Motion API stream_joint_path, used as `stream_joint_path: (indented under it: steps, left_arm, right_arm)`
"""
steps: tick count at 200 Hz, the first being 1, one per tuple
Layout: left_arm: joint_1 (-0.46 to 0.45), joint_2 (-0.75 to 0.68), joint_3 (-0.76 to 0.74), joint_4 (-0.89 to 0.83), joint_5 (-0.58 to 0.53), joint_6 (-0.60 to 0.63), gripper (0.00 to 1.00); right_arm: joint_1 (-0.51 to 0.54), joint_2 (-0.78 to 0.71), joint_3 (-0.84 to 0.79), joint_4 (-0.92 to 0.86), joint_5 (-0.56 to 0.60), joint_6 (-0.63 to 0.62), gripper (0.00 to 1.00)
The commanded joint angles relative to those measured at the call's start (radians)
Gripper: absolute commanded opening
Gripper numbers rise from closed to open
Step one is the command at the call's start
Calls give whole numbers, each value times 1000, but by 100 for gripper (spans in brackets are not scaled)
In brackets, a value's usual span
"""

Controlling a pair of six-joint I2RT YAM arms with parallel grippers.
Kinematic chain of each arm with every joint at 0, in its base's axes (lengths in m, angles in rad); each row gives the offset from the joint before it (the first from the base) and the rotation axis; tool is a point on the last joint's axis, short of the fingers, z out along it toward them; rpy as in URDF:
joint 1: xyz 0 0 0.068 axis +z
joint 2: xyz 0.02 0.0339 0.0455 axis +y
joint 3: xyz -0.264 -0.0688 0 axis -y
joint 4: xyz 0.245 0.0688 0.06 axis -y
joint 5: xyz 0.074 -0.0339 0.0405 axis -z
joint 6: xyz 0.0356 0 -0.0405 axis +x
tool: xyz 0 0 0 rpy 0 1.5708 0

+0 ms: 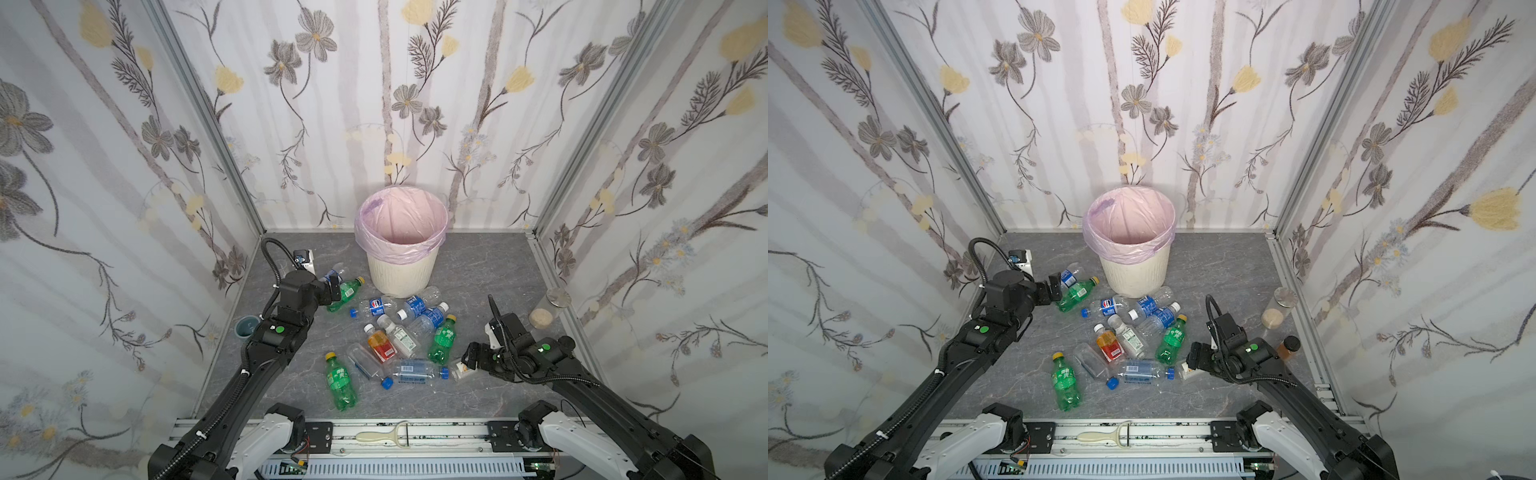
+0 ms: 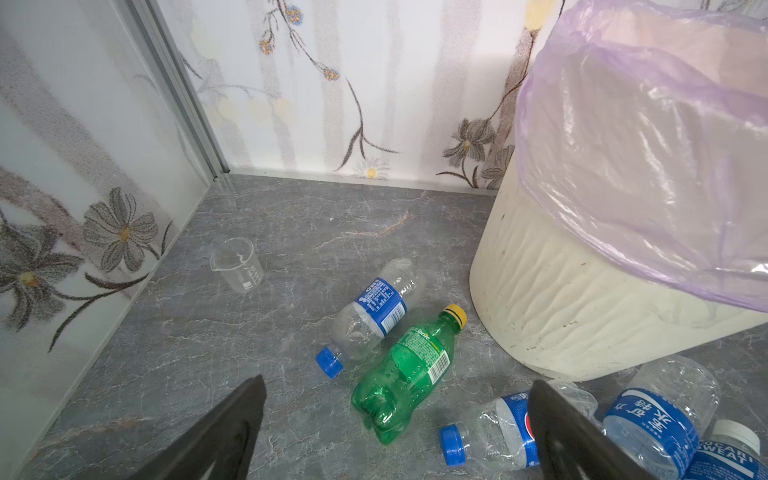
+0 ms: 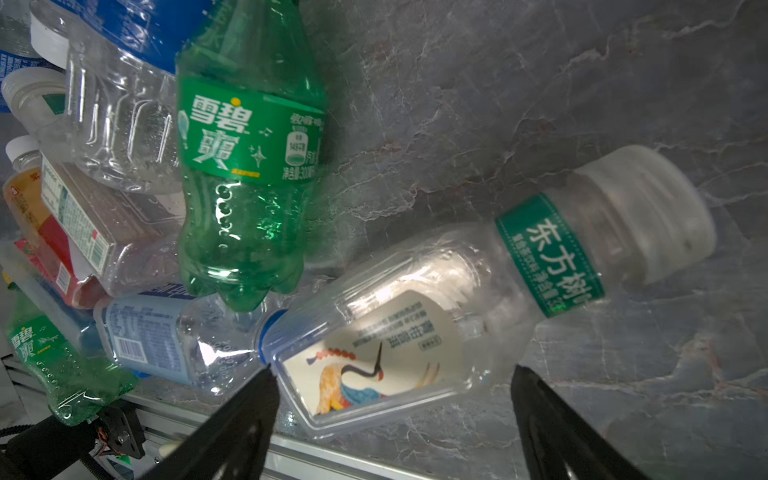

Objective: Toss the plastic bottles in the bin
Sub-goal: 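Grasp a clear green-labelled bottle with the right gripper while the left arm draws back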

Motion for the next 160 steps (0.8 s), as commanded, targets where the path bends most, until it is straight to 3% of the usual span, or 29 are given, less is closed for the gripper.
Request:
stream_joint_path:
  steps: [1, 118, 160]
  left_arm:
    - [3, -3, 0, 11, -8, -22, 100]
    - [4, -30, -7, -10, 10, -33, 100]
    - [6, -47, -1, -28, 2, -27, 100]
  right_arm:
    - [4, 4, -34, 108, -10, 58, 89]
    - [-2, 164, -12, 254, 102, -13, 89]
    - [-3, 166, -16, 249, 149, -36, 79]
